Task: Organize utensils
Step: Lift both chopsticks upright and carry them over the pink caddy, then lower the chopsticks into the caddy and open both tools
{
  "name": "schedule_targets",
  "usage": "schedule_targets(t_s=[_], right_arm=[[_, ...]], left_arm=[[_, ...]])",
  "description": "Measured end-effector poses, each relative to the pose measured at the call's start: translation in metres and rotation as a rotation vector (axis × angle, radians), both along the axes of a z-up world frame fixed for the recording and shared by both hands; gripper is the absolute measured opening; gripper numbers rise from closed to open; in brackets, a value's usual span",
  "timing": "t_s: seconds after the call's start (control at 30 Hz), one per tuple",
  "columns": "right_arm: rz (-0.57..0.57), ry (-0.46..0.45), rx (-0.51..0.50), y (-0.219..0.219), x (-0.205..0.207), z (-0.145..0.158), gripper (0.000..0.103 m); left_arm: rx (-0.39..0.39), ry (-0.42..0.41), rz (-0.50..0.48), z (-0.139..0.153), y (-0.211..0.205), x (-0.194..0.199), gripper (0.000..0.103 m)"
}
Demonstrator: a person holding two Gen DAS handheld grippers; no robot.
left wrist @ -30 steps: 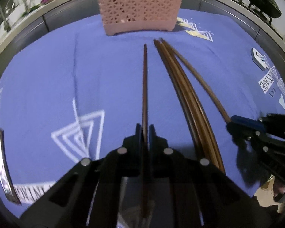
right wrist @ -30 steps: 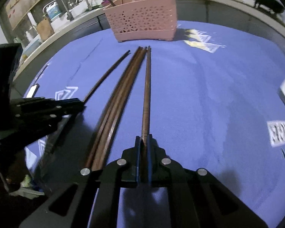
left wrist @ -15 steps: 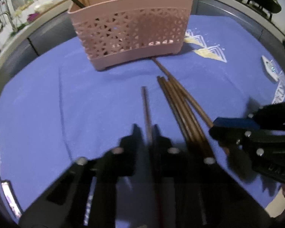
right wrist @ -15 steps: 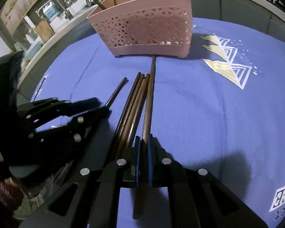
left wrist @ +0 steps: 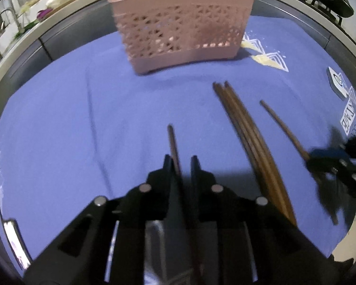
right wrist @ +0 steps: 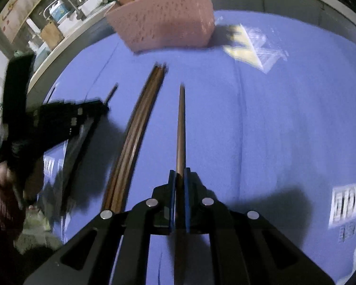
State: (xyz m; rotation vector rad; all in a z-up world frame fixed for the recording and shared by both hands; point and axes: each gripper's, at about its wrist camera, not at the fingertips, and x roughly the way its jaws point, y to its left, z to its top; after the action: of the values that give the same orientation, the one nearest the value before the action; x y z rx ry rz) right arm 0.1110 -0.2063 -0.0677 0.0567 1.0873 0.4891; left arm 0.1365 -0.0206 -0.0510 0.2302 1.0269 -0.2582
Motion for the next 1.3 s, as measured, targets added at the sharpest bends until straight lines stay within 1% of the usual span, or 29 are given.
schedule_targets(t_s=[0.13,0.17,0.23,0.3,0.33,0.37,0.43,0.47,0.57,0.6,0.7,0.77,0.9,0.93,1.0,1.03,1.1,1.17,1.23,1.3], right_arm=[[0.017,-0.044,0.015,0.017,0.033,0.003,0.009],[0.022,-0.052,0.025,0.018,0.036,0.002,0.009],[0.022,-0.039,0.047,0.013,0.037,0.001,0.006],[0.008,-0.006,0.091,0.004,0.036,0.003,0.005],[-0.001,-0.012,0.137,-0.004,0.031,0.009,0.005],[-0.005,-0.023,0.161,-0.004,0.031,0.014,0.005],[0.002,-0.100,0.227,-0.013,0.018,0.040,0.005],[0.009,-0.151,0.247,-0.016,0.012,0.055,0.005],[0.016,-0.269,0.296,-0.020,0.003,0.091,0.005],[0.016,-0.323,0.314,-0.021,-0.001,0.108,0.005],[0.017,-0.439,0.348,-0.018,-0.002,0.149,0.005],[0.010,-0.499,0.356,-0.017,0.006,0.174,0.005],[-0.007,-0.612,0.376,-0.006,0.032,0.231,0.005],[-0.011,-0.635,0.378,0.000,0.042,0.244,0.005],[-0.021,-0.663,0.372,0.010,0.062,0.262,0.005],[-0.026,-0.672,0.363,0.015,0.073,0.269,0.005],[-0.036,-0.686,0.336,0.025,0.091,0.275,0.005],[-0.042,-0.685,0.312,0.034,0.110,0.271,0.005],[-0.045,-0.669,0.300,0.040,0.120,0.265,0.005],[-0.046,-0.650,0.301,0.044,0.129,0.258,0.005]], left_arm=[[-0.015,-0.013,-0.007,-0.001,-0.002,0.007,0.014],[-0.023,-0.015,-0.010,-0.001,0.000,0.007,0.007],[-0.042,-0.005,-0.008,0.000,0.004,0.006,0.006],[-0.085,0.019,-0.002,0.004,0.011,0.007,0.006],[-0.112,0.017,-0.002,0.010,0.015,0.005,0.005],[-0.135,0.006,-0.002,0.018,0.018,0.003,0.005],[-0.187,-0.035,-0.011,0.044,0.025,-0.004,0.005],[-0.214,-0.071,-0.020,0.062,0.027,-0.009,0.005],[-0.256,-0.173,-0.039,0.106,0.032,-0.022,0.004],[-0.270,-0.211,-0.044,0.123,0.035,-0.027,0.004],[-0.319,-0.314,-0.052,0.169,0.040,-0.036,0.004],[-0.344,-0.362,-0.054,0.193,0.040,-0.033,0.004],[-0.367,-0.501,-0.047,0.259,0.047,-0.020,0.004],[-0.369,-0.519,-0.044,0.267,0.042,-0.010,0.004],[-0.365,-0.548,-0.027,0.288,0.037,0.008,0.004],[-0.355,-0.557,-0.014,0.295,0.034,0.016,0.004],[-0.347,-0.552,0.000,0.300,0.028,0.041,0.004],[-0.343,-0.542,0.009,0.297,0.025,0.060,0.004],[-0.333,-0.538,0.018,0.293,0.024,0.073,0.004],[-0.339,-0.514,0.025,0.288,0.026,0.083,0.004]])
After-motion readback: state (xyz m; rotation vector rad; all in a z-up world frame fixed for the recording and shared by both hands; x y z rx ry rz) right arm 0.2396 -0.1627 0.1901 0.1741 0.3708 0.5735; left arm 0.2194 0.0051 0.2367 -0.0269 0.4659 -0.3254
